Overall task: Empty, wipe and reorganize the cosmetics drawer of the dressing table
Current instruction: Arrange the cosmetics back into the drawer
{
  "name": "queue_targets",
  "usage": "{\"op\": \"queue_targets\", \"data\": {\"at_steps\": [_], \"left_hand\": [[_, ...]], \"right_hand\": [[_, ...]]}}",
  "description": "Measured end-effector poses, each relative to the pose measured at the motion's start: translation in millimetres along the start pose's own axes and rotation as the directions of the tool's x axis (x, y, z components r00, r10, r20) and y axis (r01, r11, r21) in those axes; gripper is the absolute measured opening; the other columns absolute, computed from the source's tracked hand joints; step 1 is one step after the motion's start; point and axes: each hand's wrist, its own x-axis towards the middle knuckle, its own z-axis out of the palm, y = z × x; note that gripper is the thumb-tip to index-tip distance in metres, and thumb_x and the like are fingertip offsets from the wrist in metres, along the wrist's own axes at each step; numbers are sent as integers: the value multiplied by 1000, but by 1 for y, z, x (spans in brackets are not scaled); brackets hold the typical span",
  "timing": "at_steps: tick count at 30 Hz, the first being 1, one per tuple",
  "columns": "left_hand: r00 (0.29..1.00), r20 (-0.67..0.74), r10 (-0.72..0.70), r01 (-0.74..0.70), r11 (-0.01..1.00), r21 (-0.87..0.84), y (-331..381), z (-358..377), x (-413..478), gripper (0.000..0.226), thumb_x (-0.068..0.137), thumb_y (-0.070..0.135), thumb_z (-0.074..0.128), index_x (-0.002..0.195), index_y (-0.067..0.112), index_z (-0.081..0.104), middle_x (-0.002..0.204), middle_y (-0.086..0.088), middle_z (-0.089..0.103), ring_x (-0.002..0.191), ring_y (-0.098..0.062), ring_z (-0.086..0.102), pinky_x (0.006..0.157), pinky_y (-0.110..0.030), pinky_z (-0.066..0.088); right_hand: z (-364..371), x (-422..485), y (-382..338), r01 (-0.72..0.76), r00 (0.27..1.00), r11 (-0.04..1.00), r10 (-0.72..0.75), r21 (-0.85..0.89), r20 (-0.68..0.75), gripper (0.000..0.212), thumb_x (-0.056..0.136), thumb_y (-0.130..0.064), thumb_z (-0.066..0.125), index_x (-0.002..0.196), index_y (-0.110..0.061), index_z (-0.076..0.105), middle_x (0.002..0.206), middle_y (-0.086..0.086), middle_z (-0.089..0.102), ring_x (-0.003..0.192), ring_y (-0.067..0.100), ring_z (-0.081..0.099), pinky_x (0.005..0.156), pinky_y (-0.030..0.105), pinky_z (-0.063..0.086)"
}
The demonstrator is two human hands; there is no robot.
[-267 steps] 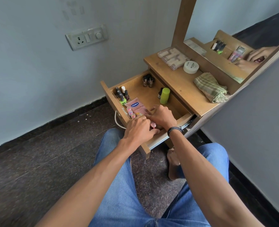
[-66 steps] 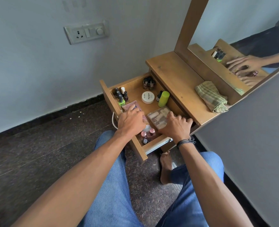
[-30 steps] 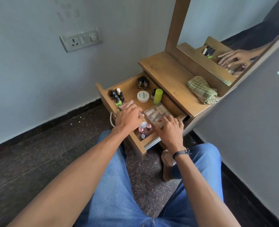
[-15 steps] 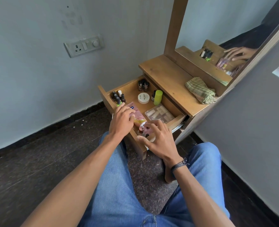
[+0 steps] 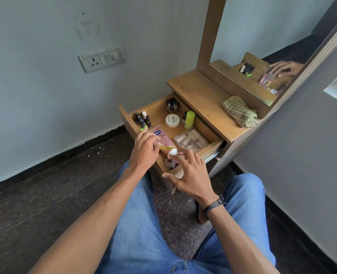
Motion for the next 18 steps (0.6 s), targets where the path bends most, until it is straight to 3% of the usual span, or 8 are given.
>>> {"op": "queue_targets", "data": {"at_steps": [7, 13, 18], "left_hand": [[1000, -8, -2, 1, 999, -32, 1, -1, 0, 28, 96, 18, 64, 122, 8, 66, 132, -5, 60, 141, -23, 36, 116, -40, 36], [1000, -5, -6, 5, 996, -86, -1, -2, 2, 26, 96, 22, 64, 118, 7, 66, 132, -5, 58, 143, -23, 34, 116, -39, 35], [999, -21, -37, 34, 991, -133, -3, -5, 3, 26, 97, 21, 62, 119, 8, 66, 130, -4, 58, 142, -21, 35, 115, -36, 34]], "right_hand": [[-3, -1, -6, 74, 996, 997, -72, -39, 53, 58, 85, -71, 56, 133, -39, 55, 141, -7, 45, 120, 17, 44, 99, 44, 39], [1, -1, -11, 31, 999, 999, -30, -37, 15, 51, 83, -59, 62, 128, -35, 58, 136, -8, 49, 119, 18, 45, 103, 44, 36], [0, -2, -10, -1, 1000, 998, 2, -56, 7, 54, 83, -63, 60, 130, -37, 58, 137, -10, 48, 123, 17, 43, 109, 43, 30]]}}
